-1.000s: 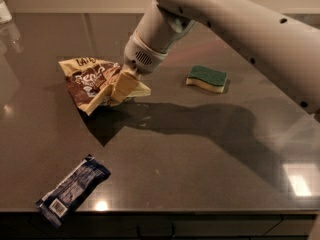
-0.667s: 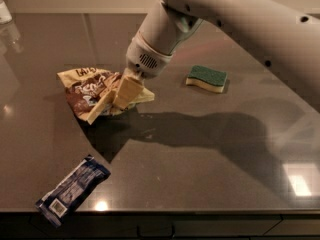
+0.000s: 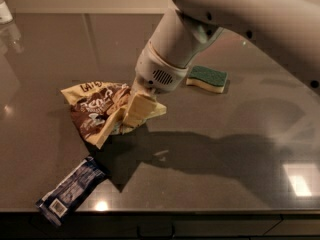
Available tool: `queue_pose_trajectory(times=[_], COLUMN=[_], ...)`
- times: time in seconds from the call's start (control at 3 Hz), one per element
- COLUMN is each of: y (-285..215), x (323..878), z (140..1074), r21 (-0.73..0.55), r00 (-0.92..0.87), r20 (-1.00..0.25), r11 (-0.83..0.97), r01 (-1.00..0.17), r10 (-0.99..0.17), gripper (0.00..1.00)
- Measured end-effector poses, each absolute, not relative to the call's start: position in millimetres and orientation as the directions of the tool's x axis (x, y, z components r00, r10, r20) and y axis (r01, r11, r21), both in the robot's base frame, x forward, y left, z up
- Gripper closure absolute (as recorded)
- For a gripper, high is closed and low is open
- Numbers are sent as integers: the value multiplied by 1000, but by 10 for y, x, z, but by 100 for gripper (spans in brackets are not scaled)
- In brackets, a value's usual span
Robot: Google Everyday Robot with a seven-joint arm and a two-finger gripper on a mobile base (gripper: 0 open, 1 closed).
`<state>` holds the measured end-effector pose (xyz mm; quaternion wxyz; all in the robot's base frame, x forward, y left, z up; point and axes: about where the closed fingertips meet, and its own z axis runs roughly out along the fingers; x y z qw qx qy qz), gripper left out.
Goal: Move brown chip bag near rxbar blueberry
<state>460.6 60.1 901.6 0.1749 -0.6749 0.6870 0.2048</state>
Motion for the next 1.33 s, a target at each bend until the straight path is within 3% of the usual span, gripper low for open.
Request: queue_pose_trajectory(times=[0.33, 1.33], y=[544, 561], x=[4438, 4236], z=[9019, 9012], r21=[29, 41], r00=[-11, 7], r20=[-518, -529], r11=[-4, -33], r01=[-1000, -999], r10=[-856, -849], gripper=[83, 13])
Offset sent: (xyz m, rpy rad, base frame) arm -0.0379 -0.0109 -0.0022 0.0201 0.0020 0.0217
